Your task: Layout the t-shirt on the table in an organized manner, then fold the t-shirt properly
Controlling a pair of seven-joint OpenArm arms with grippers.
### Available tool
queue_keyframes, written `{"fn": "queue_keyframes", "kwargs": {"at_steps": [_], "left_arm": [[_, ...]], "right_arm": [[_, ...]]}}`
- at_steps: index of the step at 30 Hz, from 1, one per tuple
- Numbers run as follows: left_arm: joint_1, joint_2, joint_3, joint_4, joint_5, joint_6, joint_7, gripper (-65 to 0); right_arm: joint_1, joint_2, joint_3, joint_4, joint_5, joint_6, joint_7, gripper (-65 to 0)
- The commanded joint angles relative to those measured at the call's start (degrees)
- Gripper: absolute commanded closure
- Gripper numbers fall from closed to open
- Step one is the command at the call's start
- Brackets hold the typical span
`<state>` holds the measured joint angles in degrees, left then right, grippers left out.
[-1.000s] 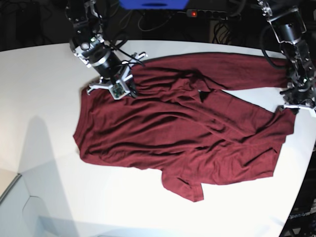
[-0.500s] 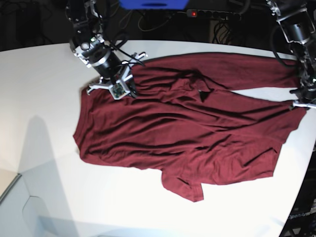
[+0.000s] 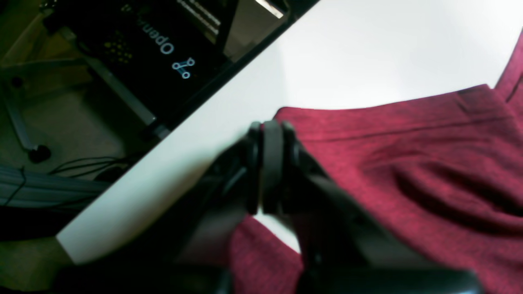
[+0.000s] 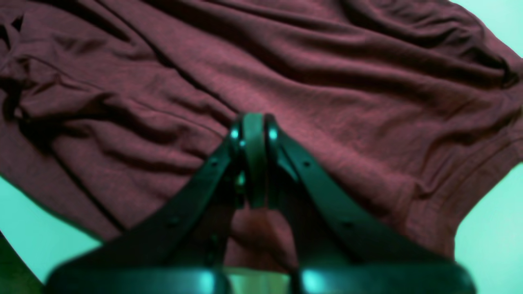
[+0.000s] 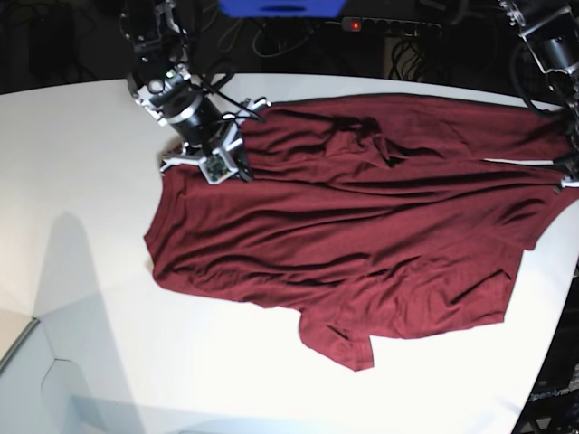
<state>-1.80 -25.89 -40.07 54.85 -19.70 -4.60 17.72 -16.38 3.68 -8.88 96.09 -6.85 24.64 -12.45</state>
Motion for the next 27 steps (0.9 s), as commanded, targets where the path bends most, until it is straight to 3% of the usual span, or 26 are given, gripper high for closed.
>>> {"fn": "queue_keyframes", "kwargs": {"at_steps": [1,9,16,27], "left_arm": [[-0.79,-1.5,-0.15,0.84,-0.12,-0.19,-1.23,-0.3],[-0.79,-1.58,-0.15,0.84,-0.12,-0.19,-1.14,-1.2],[0.79,-1.67,-0.32,1.02,-0.12,-0.19,-1.14,-15.7],[2.37,-1.58,-0.58,1.28,-0.65,-0.19,-1.58,-15.8]], "right_arm": [[0.43,0.05,0.14,0.83,0.57,0.19,1.59,0.0],[0.43,-0.03,5.5,-4.01,0.57,0.19,1.77,0.0],[-0.19,0.05,11.3,-6.64,0.65,0.19,1.85,0.0],[-2.91,-0.12,15.43,-3.65,0.74,0.19,1.94,0.0]]}}
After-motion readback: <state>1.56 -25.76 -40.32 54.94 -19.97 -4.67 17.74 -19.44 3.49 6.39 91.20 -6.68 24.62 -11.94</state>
